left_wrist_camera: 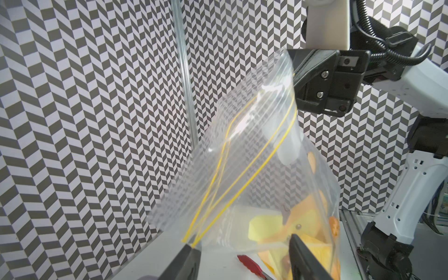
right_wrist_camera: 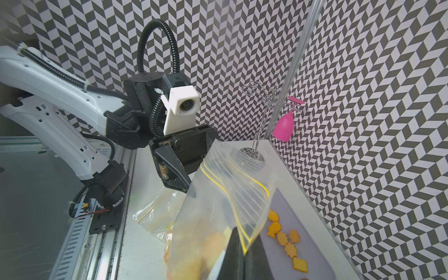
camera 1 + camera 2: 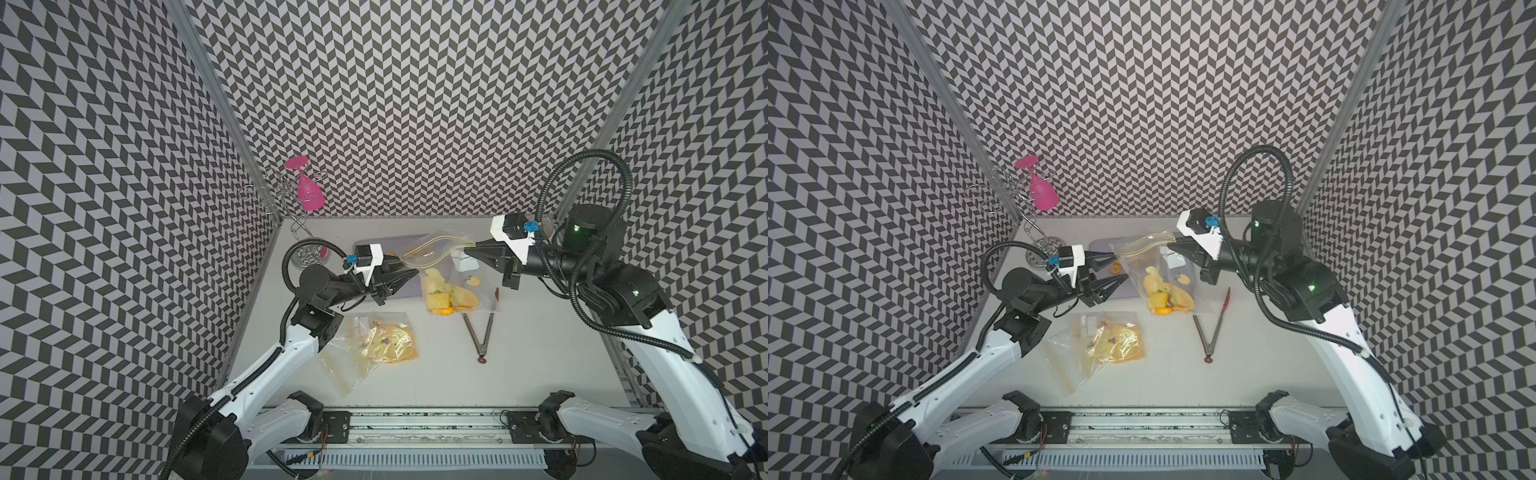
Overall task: Put the cookies into a resealable bag to prevent moisture
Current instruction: Place the ziploc bag at the center of the board.
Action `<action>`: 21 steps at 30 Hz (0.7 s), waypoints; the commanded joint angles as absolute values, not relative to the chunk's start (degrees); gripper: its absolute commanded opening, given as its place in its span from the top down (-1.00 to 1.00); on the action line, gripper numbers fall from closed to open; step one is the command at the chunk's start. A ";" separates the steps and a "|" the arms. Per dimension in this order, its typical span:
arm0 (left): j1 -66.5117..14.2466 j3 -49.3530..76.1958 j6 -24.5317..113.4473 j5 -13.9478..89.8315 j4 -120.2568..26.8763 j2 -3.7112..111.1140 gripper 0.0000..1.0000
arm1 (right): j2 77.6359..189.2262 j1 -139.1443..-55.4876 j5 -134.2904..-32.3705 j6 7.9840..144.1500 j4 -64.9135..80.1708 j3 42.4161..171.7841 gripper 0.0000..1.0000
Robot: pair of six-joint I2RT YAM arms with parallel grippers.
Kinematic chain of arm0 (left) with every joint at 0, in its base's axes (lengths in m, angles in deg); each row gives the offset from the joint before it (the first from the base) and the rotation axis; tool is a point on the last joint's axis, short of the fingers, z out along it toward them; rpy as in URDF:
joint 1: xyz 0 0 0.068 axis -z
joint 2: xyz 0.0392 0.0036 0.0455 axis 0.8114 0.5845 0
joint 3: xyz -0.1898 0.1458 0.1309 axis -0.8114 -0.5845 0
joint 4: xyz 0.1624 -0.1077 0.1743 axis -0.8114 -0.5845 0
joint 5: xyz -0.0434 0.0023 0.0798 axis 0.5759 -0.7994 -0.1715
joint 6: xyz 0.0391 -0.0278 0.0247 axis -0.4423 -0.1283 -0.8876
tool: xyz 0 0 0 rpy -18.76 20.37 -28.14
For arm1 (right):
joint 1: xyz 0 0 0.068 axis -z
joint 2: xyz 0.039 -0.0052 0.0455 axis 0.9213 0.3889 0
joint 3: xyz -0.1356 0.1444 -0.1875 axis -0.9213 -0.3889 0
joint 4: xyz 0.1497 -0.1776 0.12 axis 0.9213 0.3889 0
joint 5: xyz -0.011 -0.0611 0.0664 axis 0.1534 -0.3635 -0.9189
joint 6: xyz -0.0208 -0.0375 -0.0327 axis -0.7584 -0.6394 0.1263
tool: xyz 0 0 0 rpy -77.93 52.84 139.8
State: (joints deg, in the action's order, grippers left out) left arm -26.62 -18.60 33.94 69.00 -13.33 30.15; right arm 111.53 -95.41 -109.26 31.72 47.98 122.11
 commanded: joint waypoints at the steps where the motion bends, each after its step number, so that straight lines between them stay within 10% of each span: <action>1: -26.27 -17.25 34.30 70.27 -11.27 30.03 -0.17 | 109.62 -95.31 -111.55 31.78 44.36 122.98 1.00; 21: -26.19 -15.42 34.91 76.01 -8.20 31.25 0.40 | 108.47 -95.27 -110.85 32.49 42.90 120.37 1.00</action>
